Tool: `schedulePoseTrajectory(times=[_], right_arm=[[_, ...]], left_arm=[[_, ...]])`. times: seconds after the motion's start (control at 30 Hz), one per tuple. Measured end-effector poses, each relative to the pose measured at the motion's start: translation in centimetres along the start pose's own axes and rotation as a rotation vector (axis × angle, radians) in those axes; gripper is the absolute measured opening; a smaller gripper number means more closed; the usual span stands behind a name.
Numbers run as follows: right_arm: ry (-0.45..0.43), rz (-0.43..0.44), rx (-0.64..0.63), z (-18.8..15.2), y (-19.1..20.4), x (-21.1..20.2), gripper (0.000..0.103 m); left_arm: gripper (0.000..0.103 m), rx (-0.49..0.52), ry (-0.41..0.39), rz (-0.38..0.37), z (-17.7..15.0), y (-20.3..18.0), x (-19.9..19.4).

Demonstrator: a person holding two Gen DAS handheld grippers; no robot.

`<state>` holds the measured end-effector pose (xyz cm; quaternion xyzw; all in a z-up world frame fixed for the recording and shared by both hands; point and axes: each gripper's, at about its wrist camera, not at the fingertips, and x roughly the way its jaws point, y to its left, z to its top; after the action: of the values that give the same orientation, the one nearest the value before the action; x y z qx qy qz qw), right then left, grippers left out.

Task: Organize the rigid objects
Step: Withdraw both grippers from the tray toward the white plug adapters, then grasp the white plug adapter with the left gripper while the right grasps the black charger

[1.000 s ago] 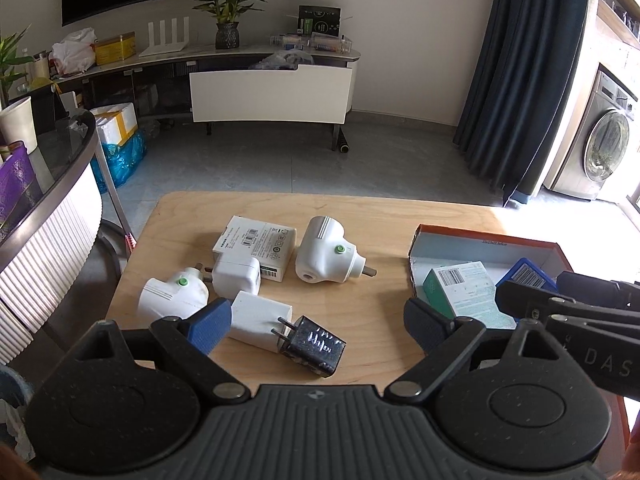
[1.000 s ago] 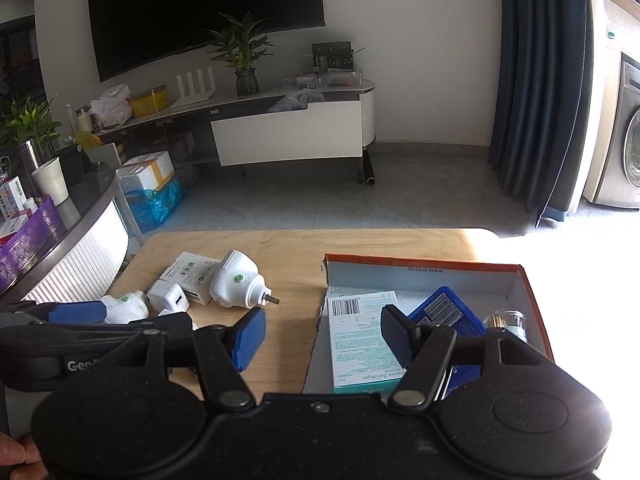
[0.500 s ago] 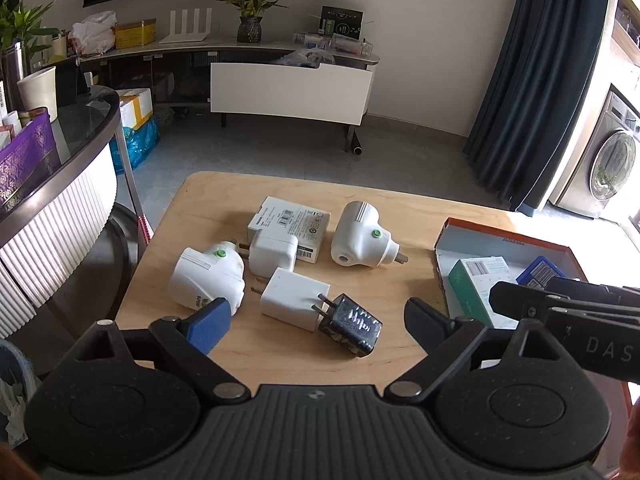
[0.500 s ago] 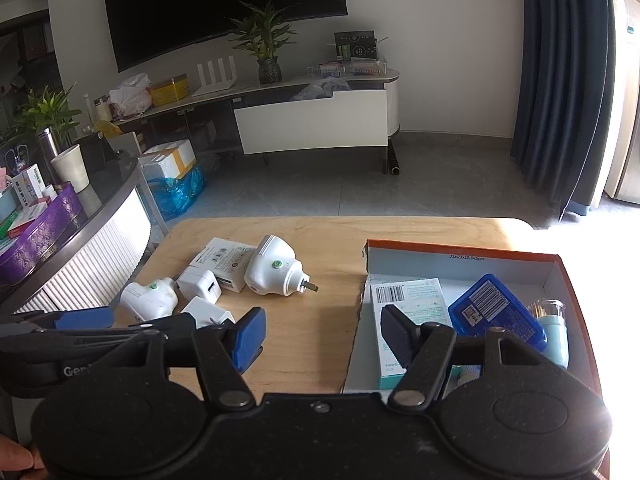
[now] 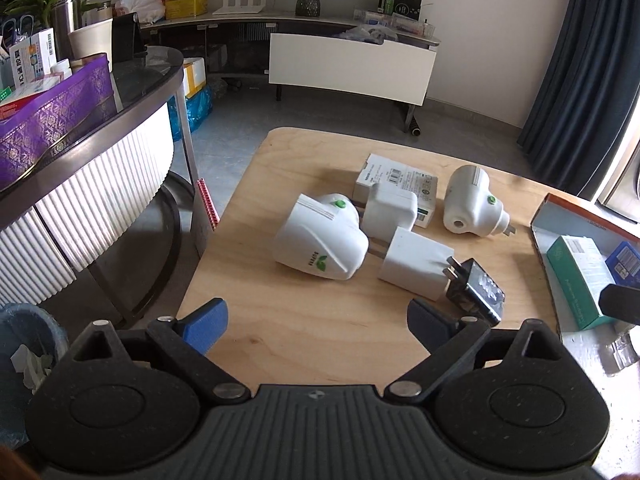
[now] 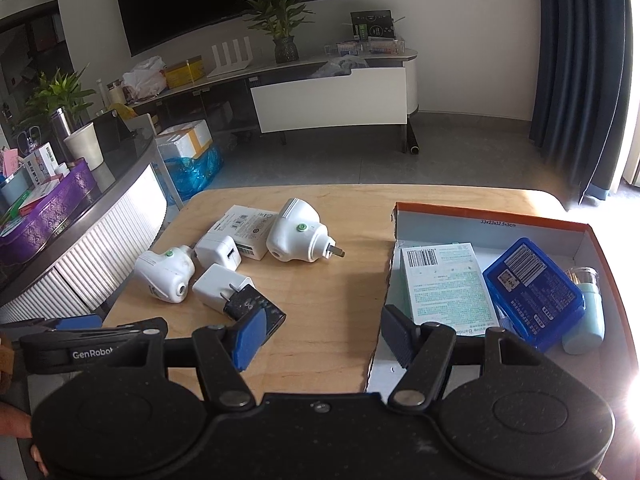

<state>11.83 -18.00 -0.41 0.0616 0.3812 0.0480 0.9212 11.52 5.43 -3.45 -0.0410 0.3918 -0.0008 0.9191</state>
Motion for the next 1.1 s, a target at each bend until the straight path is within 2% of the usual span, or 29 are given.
schedulePoseTrajectory(times=[0.07,0.4,0.5,0.57,0.6,0.63,0.7,0.93,1.1], right_arm=[[0.002,0.004,0.008,-0.1,-0.1,0.1,0.077],[0.017,0.007,0.011,-0.6,-0.5,0.6,0.077],[0.032,0.018,0.013,-0.8,-0.6,1.3,0.077],[0.043,0.028,0.003,-1.0,-0.5,1.8,0.077],[0.048,0.036,-0.004,-1.1,-0.3,2.1,0.077],[0.052,0.045,-0.012,-1.2,-0.2,2.4,0.077],[0.059,0.073,-0.037,-1.2,0.4,3.0,0.077],[0.081,0.151,-0.155,-1.1,2.3,5.6,0.077],[0.082,0.166,-0.227,-0.6,3.3,7.7,0.077]], left_arm=[[0.103,0.015,-0.011,0.005,0.6,0.2,0.8],[0.103,0.198,-0.027,0.026,2.0,-0.3,5.4],[0.102,0.244,-0.051,0.010,2.1,-0.3,5.9],[0.097,0.263,-0.062,-0.008,2.1,-0.4,6.1],[0.091,0.262,-0.065,-0.021,2.1,-0.3,6.1],[0.078,0.258,-0.065,-0.038,2.1,-0.2,6.2],[0.063,0.247,-0.052,-0.075,2.1,-0.2,6.4],[0.061,0.211,-0.054,-0.099,1.3,-0.2,5.2],[0.062,0.167,-0.060,-0.100,0.3,0.1,2.8]])
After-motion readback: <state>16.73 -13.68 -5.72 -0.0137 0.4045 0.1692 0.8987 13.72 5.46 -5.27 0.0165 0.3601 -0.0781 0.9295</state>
